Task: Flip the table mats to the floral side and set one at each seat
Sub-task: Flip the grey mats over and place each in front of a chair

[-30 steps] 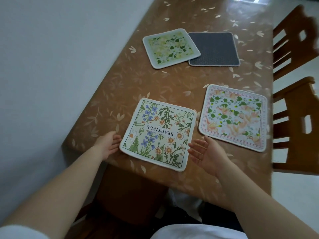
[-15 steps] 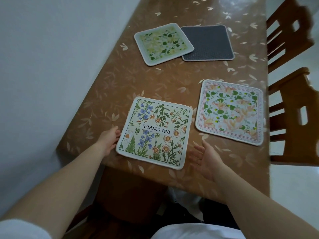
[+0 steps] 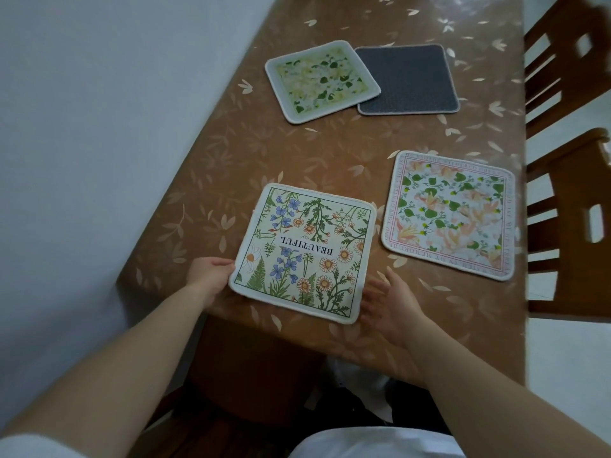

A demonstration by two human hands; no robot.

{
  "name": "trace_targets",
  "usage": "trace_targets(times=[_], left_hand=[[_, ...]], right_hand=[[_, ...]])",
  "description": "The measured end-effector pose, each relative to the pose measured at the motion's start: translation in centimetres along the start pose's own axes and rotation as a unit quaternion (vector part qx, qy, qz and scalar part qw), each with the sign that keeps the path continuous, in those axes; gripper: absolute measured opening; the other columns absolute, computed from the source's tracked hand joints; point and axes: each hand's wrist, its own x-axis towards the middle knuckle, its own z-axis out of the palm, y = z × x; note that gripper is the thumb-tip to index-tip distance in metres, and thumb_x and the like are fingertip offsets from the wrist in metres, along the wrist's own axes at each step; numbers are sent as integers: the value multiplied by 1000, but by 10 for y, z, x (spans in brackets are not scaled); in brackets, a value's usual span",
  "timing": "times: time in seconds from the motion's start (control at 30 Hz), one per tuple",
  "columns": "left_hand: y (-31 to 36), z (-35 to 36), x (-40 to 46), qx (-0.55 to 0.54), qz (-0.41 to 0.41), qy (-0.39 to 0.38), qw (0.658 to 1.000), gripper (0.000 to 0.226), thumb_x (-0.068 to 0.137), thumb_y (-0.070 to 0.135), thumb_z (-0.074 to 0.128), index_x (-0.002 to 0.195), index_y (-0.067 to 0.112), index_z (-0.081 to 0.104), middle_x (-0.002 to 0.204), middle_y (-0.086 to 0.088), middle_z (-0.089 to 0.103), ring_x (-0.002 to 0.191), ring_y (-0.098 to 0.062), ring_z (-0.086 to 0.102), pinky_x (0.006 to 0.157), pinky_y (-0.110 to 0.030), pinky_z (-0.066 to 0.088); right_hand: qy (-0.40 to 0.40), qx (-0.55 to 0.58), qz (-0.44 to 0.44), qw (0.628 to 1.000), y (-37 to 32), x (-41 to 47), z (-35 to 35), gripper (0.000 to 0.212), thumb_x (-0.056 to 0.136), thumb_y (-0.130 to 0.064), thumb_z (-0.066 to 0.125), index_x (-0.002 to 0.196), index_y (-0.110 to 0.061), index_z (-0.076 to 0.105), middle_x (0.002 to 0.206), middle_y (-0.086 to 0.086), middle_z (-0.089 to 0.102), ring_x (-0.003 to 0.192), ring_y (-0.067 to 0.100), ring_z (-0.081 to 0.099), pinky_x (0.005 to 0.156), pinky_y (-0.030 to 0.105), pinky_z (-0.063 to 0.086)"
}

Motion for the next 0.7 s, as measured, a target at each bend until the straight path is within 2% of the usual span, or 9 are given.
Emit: trace_targets(times=[0.1, 0.2, 0.27, 0.37, 0.4, 0.47, 0.5, 0.6, 0.7], left_hand=[[-8, -4, -6, 66, -9, -9, 998, 6, 87, 9, 75, 86, 14, 76, 97, -11, 77, 93, -27, 73, 90, -46, 60], [-18, -6, -15, 135, -57, -56, 988, 2, 86, 4, 73, 85, 6, 74, 87, -12, 77, 81, -27, 76, 77, -45, 64], [-22, -3, -21, 140, -98, -109, 979, 3, 86, 0, 73, 89, 1, 72, 89, -14, 78, 76, -24, 77, 66, -39, 65], [-23, 1, -26, 132, -104, -121, 978, 6, 92, 8, 68, 88, 5, 71, 76, -10, 79, 62, -19, 77, 52, -29, 61], [-20, 1, -24, 137, -90, -111, 980, 11, 94, 13, 66, 87, 8, 71, 72, -8, 79, 61, -20, 76, 53, -31, 61], [-9, 0, -17, 171, -35, -85, 981, 18, 94, 20, 62, 85, 9, 72, 77, -9, 78, 68, -24, 75, 63, -40, 64], [-1, -1, -10, 198, 3, -69, 978, 20, 93, 23, 62, 86, 9, 73, 84, -9, 78, 74, -25, 74, 67, -42, 63], [36, -1, 12, 248, 105, -45, 962, 18, 94, 28, 63, 100, 15, 73, 107, -5, 74, 86, -18, 65, 68, -31, 49], [80, 6, 38, 272, 190, -44, 942, 34, 97, 31, 62, 125, 13, 67, 123, -6, 68, 98, -19, 61, 81, -31, 46]], right_hand=[[-12, 16, -18, 1000, -4, 2, 1, 57, 103, -58, 44, 126, -10, 63, 117, 11, 71, 103, 29, 69, 73, 45, 56], [-18, -6, -52, 998, -15, 6, 5, 56, 105, -55, 41, 133, -10, 60, 123, 7, 68, 116, 24, 62, 90, 46, 51], [-10, -19, -79, 997, -24, 7, 9, 56, 106, -53, 42, 140, -12, 59, 129, 5, 66, 122, 21, 58, 98, 45, 47], [38, -37, -101, 993, -30, 8, 12, 47, 106, -47, 47, 132, -12, 64, 130, 5, 67, 111, 19, 62, 85, 40, 51], [49, -39, -99, 993, -30, 7, 11, 44, 107, -46, 47, 129, -12, 65, 128, 6, 67, 107, 19, 63, 82, 39, 52], [58, -32, -87, 994, -26, 7, 6, 43, 107, -45, 46, 128, -11, 63, 122, 6, 68, 102, 20, 65, 75, 38, 53], [58, -28, -79, 995, -23, 8, 2, 46, 107, -46, 46, 129, -10, 63, 122, 7, 68, 103, 22, 66, 79, 40, 54], [51, -19, -45, 997, -15, 12, -14, 52, 105, -51, 46, 129, -8, 66, 128, 11, 69, 116, 31, 65, 106, 53, 47], [45, -2, -19, 999, -9, 16, -27, 53, 103, -54, 48, 121, -10, 70, 122, 13, 74, 115, 34, 67, 107, 57, 45]])
